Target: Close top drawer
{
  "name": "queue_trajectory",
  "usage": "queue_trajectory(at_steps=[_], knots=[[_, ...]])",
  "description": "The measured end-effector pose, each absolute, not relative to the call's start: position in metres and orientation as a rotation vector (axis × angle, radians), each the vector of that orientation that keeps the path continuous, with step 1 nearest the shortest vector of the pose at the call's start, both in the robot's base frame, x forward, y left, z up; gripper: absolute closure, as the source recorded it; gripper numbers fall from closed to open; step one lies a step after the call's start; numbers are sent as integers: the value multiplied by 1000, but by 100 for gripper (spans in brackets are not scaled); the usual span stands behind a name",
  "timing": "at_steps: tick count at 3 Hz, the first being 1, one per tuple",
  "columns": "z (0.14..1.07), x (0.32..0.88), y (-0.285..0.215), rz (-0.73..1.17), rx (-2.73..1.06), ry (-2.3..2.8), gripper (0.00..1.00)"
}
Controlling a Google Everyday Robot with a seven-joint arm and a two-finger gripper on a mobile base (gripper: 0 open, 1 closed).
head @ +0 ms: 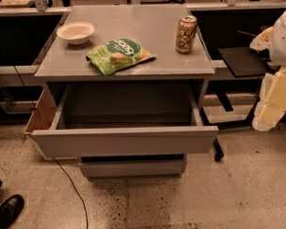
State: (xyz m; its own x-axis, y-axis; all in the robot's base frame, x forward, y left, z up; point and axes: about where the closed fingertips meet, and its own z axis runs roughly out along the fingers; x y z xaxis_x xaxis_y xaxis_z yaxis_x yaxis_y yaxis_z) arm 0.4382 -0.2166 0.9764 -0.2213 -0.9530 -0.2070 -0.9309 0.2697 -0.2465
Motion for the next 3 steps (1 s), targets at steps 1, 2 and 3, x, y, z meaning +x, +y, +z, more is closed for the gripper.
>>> queue_trajectory(at_steps=[1, 2, 3], knots=[[976, 438, -217, -99, -1724, 2231, 0], [960, 432, -222, -93, -1706, 2263, 0], [907, 421, -217, -49, -1719, 2260, 0]])
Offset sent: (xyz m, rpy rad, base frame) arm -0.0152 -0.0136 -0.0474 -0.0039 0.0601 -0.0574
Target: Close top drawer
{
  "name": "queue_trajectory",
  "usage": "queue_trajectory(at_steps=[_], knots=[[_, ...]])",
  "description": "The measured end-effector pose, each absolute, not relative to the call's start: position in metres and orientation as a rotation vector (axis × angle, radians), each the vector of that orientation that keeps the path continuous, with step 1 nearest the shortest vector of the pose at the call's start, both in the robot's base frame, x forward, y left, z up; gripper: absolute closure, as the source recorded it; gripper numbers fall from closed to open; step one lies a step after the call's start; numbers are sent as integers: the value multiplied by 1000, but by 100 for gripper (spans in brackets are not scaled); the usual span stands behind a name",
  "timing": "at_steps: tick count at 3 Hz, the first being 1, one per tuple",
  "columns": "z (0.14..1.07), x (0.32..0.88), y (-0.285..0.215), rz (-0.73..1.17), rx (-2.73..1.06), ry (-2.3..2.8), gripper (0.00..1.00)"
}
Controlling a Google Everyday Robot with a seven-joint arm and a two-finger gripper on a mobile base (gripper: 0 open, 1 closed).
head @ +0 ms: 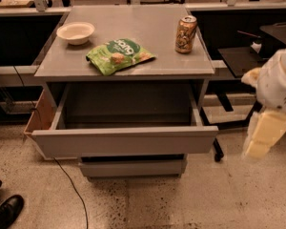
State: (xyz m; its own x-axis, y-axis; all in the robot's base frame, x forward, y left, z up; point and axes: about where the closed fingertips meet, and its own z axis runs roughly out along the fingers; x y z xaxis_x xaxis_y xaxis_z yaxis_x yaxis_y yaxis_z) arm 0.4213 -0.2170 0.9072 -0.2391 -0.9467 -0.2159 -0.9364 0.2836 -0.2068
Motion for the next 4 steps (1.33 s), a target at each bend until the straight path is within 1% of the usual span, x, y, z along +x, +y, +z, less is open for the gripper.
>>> queue_trajectory(at_steps=[2, 4], knots=[[806, 409, -205, 31, -1767, 2255, 0], [786, 403, -194, 88, -1725, 2246, 0]])
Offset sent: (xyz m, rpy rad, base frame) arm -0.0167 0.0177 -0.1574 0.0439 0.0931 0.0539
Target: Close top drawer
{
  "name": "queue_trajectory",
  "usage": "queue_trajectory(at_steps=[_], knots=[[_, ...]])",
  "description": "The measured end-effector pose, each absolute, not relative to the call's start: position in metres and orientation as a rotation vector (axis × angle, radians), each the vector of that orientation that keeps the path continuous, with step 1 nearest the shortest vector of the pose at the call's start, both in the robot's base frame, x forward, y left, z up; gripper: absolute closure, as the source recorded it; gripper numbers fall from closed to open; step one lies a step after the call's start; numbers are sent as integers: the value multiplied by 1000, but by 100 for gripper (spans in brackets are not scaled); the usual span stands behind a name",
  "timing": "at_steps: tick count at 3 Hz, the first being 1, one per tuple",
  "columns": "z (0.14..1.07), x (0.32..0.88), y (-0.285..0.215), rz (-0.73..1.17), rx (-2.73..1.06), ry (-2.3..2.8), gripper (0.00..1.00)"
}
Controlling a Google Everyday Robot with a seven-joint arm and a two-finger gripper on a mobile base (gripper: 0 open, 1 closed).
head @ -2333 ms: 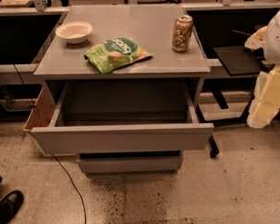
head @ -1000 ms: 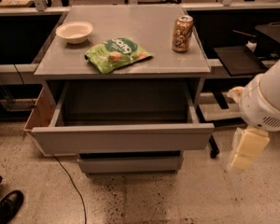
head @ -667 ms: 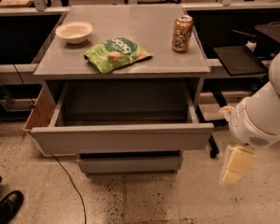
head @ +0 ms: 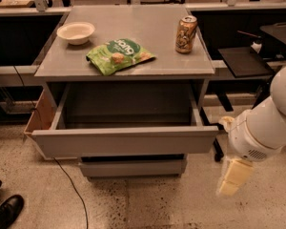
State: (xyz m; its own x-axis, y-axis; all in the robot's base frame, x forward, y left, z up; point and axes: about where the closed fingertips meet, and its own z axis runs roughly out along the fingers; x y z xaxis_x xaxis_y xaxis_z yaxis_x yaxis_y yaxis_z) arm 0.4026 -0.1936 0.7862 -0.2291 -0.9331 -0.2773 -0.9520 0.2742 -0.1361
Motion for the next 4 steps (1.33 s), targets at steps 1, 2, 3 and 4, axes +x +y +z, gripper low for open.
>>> queue_trajectory(at_steps=[1, 2, 3, 4], knots=[[740, 402, -167, 156, -1716, 2242, 0], [689, 407, -138, 221, -1722, 2231, 0], [641, 422, -110, 268, -1745, 2221, 3], [621, 432, -98, 284, -1751, 2212, 25]])
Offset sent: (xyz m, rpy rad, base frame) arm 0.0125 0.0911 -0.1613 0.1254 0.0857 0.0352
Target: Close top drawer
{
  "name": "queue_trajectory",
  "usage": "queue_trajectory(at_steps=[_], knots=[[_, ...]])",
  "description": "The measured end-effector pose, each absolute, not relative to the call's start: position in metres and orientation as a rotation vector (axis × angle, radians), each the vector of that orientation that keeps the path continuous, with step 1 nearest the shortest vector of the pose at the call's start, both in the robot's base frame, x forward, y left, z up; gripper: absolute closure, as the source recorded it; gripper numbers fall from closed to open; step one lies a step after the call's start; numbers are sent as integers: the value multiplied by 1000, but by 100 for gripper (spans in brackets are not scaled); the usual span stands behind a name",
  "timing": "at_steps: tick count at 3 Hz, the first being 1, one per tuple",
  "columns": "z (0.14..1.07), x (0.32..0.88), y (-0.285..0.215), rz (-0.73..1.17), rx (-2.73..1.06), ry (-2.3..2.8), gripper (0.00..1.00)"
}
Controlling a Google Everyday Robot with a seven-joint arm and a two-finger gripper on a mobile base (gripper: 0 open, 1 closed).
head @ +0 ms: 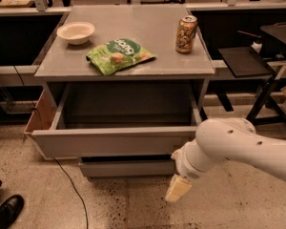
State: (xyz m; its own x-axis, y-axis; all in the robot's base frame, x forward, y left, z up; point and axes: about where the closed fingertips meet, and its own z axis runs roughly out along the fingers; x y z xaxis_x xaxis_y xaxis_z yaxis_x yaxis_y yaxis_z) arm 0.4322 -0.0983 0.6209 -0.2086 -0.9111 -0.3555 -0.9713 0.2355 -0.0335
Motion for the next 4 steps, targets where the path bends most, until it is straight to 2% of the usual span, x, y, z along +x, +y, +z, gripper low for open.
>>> queue_trajectory(at_steps=[3, 4], knots=[[620, 498, -98, 215, -1657, 2182, 95], [633, 535, -89, 141, -1581, 2152, 100]])
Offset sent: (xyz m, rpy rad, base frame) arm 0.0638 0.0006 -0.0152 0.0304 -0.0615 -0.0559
